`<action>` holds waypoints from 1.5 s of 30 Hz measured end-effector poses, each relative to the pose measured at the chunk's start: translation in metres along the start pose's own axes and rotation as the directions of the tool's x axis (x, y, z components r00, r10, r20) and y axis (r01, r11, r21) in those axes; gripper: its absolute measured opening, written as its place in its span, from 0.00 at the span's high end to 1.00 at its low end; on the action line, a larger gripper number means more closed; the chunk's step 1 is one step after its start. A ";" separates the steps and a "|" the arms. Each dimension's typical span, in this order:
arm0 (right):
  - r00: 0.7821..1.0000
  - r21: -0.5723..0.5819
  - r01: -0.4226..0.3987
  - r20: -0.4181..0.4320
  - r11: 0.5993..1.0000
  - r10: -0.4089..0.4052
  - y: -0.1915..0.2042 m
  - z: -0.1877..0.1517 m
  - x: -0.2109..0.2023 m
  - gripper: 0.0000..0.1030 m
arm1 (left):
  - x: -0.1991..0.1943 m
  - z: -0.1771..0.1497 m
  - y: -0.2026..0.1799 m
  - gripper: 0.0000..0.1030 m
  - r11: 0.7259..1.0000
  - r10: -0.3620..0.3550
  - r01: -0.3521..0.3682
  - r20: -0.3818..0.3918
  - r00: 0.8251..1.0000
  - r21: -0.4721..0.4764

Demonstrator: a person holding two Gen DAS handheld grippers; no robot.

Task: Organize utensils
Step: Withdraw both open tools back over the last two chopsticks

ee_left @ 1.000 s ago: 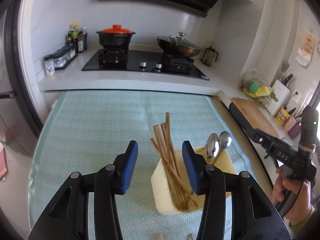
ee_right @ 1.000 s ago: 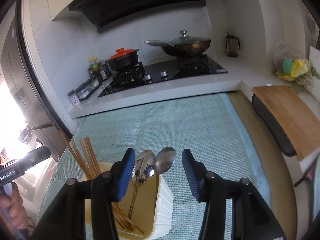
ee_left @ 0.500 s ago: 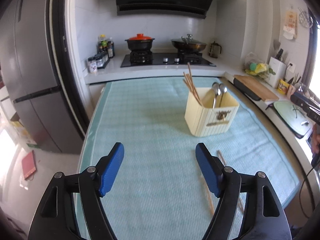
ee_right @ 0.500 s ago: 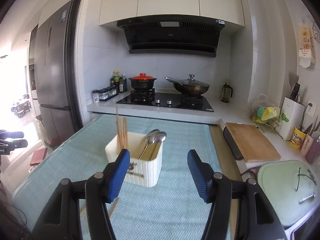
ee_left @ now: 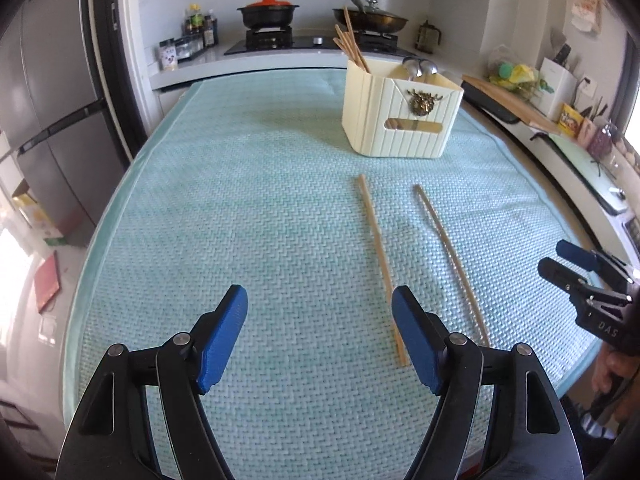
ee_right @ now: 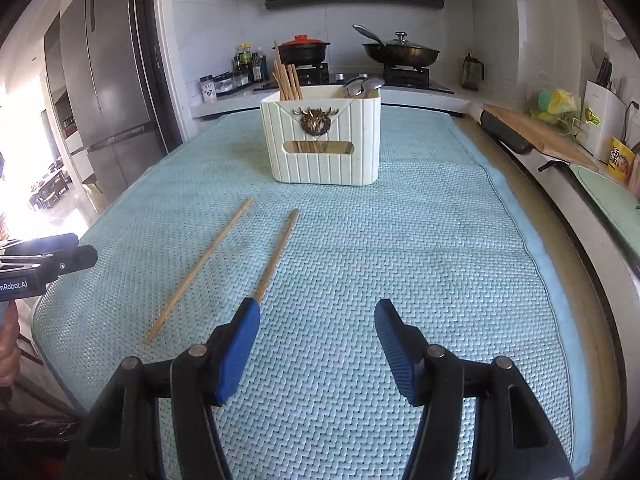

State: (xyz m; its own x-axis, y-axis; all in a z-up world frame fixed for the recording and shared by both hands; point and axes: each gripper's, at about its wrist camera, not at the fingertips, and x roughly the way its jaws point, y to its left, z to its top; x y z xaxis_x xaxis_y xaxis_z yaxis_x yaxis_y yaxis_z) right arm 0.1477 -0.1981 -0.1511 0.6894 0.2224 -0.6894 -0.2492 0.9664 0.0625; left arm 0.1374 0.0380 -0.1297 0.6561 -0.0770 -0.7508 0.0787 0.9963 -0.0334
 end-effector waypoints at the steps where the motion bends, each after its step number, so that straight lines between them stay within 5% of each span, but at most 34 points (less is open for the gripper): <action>1: 1.000 -0.007 0.005 -0.002 1.000 -0.005 0.001 -0.001 0.001 0.41 | 0.001 0.001 -0.001 0.26 1.000 0.010 -0.010 0.000 1.000 0.005; 28: 0.994 -0.024 -0.048 -0.099 0.999 0.045 0.019 -0.009 0.031 0.41 | 0.036 -0.015 0.007 0.26 0.999 -0.003 0.000 -0.087 0.996 -0.036; 40: 0.994 -0.051 -0.058 -0.095 0.997 0.053 0.020 0.021 0.066 0.41 | 0.088 0.035 -0.005 0.26 0.992 -0.114 0.108 -0.097 0.989 -0.065; 45: 0.989 -0.106 -0.098 -0.122 0.990 0.085 0.038 0.038 0.104 0.43 | 0.121 0.057 -0.009 0.26 0.995 -0.087 0.080 -0.126 0.988 -0.060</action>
State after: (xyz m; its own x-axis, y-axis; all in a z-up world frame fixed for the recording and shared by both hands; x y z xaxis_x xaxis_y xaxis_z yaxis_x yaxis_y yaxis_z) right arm 0.2360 -0.1329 -0.1933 0.5778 0.2862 -0.7644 -0.3861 0.9209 0.0529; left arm 0.2588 0.0173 -0.1828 0.5469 -0.1579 -0.8222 0.0859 0.9874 -0.1325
